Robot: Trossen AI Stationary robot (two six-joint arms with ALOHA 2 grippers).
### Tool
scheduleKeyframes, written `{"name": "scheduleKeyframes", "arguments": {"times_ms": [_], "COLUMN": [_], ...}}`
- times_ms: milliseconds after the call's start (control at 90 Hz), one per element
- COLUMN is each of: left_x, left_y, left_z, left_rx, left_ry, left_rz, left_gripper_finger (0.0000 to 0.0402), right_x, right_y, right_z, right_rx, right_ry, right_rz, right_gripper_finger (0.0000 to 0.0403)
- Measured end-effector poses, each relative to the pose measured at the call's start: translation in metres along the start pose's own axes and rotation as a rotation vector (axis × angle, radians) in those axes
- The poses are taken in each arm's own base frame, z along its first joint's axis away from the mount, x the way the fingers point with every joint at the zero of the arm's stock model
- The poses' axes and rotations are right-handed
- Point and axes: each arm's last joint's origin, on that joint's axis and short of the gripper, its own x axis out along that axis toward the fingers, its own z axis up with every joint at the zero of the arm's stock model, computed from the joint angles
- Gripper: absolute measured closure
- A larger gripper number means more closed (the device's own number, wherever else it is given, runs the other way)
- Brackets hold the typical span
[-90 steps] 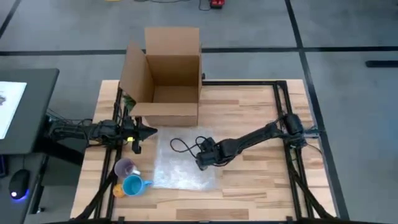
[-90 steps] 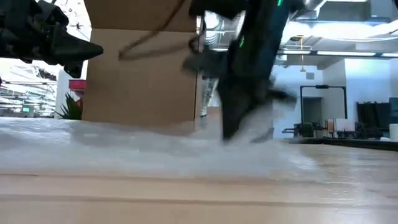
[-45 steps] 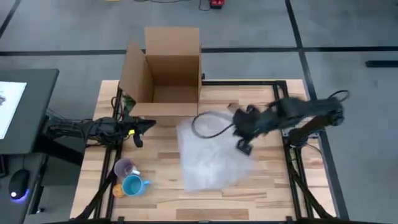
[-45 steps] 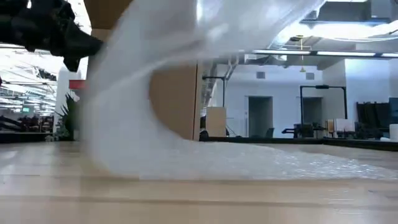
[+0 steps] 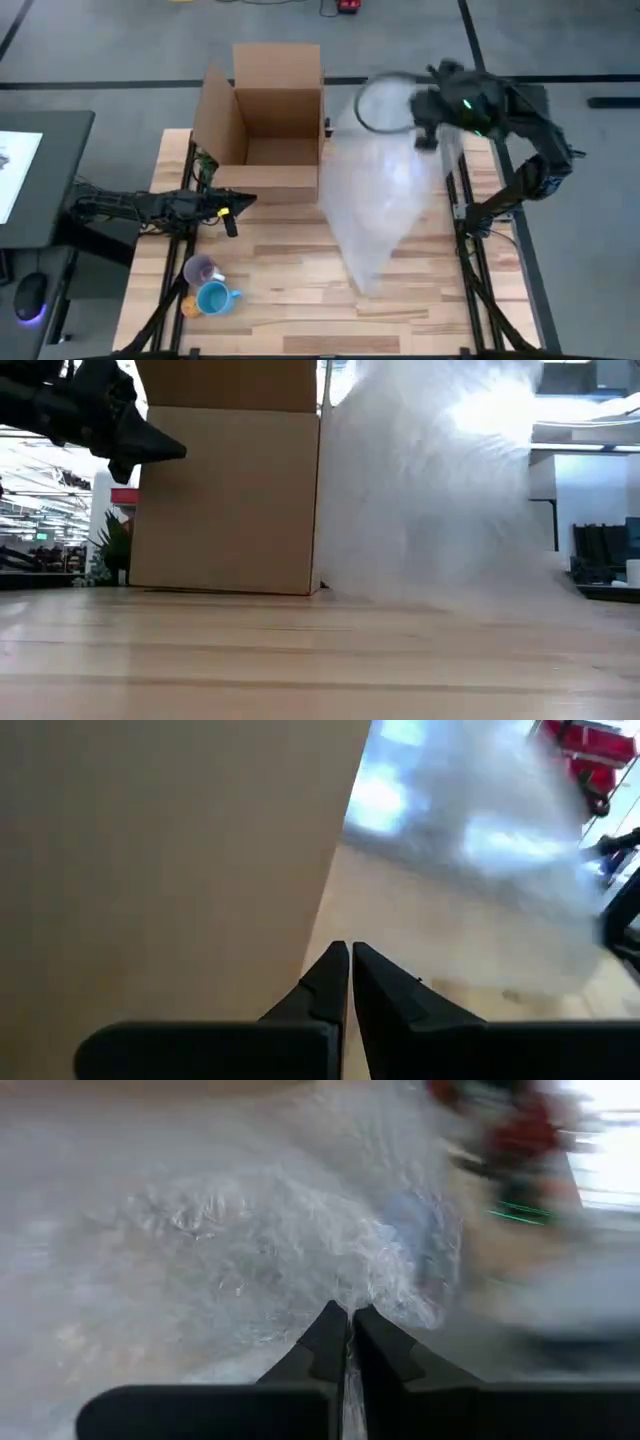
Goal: Wrap mug
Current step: Move the bubble wrap to the right
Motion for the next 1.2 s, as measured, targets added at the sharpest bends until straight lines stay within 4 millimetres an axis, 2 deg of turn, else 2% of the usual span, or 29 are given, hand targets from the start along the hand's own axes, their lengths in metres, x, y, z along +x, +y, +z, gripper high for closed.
{"name": "scheduleKeyframes", "arguments": {"times_ms": [133, 211, 278, 333, 433, 522, 622, 700, 756, 800, 844, 900, 956, 1044, 1144, 1200], "left_x": [0.0, 0.0, 0.0, 0.0, 0.0, 0.0, 0.0, 0.0, 0.0, 0.0, 0.0, 0.0, 0.0, 0.0, 0.0, 0.0], "left_y": [-0.001, -0.001, -0.001, -0.001, -0.001, -0.001, -0.001, -0.001, -0.001, -0.001, -0.001, -0.001, -0.001, -0.001, -0.001, -0.001], "left_z": [0.001, 0.002, 0.002, 0.002, 0.002, 0.002, 0.002, 0.002, 0.002, 0.002, 0.002, 0.002, 0.001, 0.002, 0.001, 0.001], "left_rx": [0.0, -0.002, -0.004, -0.003, -0.005, -0.017, -0.023, -0.038, -0.043, -0.043, -0.045, -0.047, -0.05, -0.054, -0.069, -0.073], "left_ry": [-0.014, -0.017, -0.018, -0.016, -0.017, -0.015, -0.015, -0.014, -0.015, -0.014, -0.014, -0.015, -0.011, -0.016, -0.007, -0.006], "left_rz": [-0.005, -0.006, -0.007, -0.006, -0.007, -0.007, -0.006, -0.006, -0.006, -0.006, -0.006, -0.007, -0.008, -0.012, -0.013, -0.013], "left_gripper_finger": [0.0402, 0.0402, 0.0402, 0.0402, 0.0402, 0.0402, 0.0402, 0.0402, 0.0402, 0.0402, 0.0402, 0.0402, 0.0402, 0.0402, 0.0402, 0.0402], "right_x": [0.055, 0.07, 0.071, 0.064, 0.047, 0.033, 0.021, 0.007, -0.006, -0.016, -0.022, -0.04, -0.052, -0.063, -0.076, -0.078], "right_y": [-0.032, -0.057, -0.078, -0.088, -0.084, -0.063, -0.022, 0.015, 0.041, 0.058, 0.075, 0.09, 0.112, 0.139, 0.172, 0.192], "right_z": [0.012, 0.019, 0.024, 0.026, 0.032, 0.042, 0.05, 0.048, 0.036, 0.03, 0.039, 0.036, 0.045, 0.036, 0.031, 0.026], "right_rx": [-0.151, -0.162, -0.157, -0.095, -0.066, -0.078, 0.012, 0.103, 0.164, 0.267, 0.442, 0.523, 0.583, 0.623, 0.638, 0.617], "right_ry": [0.166, 0.178, 0.177, 0.14, 0.096, 0.086, 0.049, 0.062, 0.098, 0.11, 0.058, -0.013, -0.049, 0.069, 0.111, 0.208], "right_rz": [-0.276, -0.447, -0.612, -0.701, -0.709, -0.587, -0.397, -0.255, -0.153, -0.073, 0.027, 0.218, 0.317, 0.409, 0.573, 0.627], "right_gripper_finger": [0.0403, 0.0403, 0.0403, 0.0403, 0.0403, 0.0403, 0.0403, 0.0403, 0.0403, 0.0403, 0.0403, 0.0403, 0.0403, 0.0403, 0.0403, 0.0403]}}
